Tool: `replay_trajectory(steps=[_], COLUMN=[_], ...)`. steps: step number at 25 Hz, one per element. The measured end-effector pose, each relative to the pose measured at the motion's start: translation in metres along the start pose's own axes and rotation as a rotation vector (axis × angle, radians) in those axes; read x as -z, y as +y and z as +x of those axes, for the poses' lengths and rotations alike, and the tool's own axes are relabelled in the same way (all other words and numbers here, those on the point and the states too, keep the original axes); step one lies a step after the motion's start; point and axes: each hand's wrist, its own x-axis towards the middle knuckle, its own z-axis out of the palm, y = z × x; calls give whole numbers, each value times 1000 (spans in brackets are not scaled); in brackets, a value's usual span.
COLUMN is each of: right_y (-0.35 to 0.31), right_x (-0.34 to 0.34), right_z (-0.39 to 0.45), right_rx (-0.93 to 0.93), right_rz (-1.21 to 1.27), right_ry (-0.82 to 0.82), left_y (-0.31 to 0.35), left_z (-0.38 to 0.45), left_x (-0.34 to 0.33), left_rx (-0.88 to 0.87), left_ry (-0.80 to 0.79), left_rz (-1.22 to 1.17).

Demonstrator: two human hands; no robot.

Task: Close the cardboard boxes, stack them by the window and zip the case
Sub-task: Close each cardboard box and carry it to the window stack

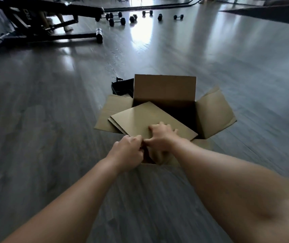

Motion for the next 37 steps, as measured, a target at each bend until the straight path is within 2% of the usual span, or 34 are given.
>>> replay_trajectory(steps=[3, 5, 9, 12, 14, 18, 21, 26, 31, 33, 37], right_y=[-6, -1, 9, 21, 32, 48, 48, 39, 18, 17, 21], right_x=[-10, -9, 7, 7, 5, 6, 8, 4, 1, -6, -23], right_z=[1, 1, 6, 3, -4, -12, -12, -16, -15, -16, -22], right_rx=[79, 105, 116, 102, 107, 254, 360, 418, 437, 415, 338], right_rz=[-86, -134, -59, -50, -16, -42, -101, -132, -3, -31, -100], right_ry=[-77, -101, -120, -42, 25, 91, 124, 195, 137, 79, 8], left_y=[-6, -17, -23, -15, -9, -3, -1, -9, -55, -78, -94], left_z=[7, 9, 17, 27, 32, 39, 41, 35, 16, 3, -20], left_x=[-4, -10, -17, -24, -28, -29, -34, -42, -23, -12, -6], left_rx=[56, 66, 42, 37, 69, 124, 193, 323, 369, 385, 313], left_ry=[42, 57, 29, -67, -92, -114, -81, -27, 11, 33, 93], left_rz=[-64, -5, 81, 182, 160, 94, 85, 141, 202, 216, 197])
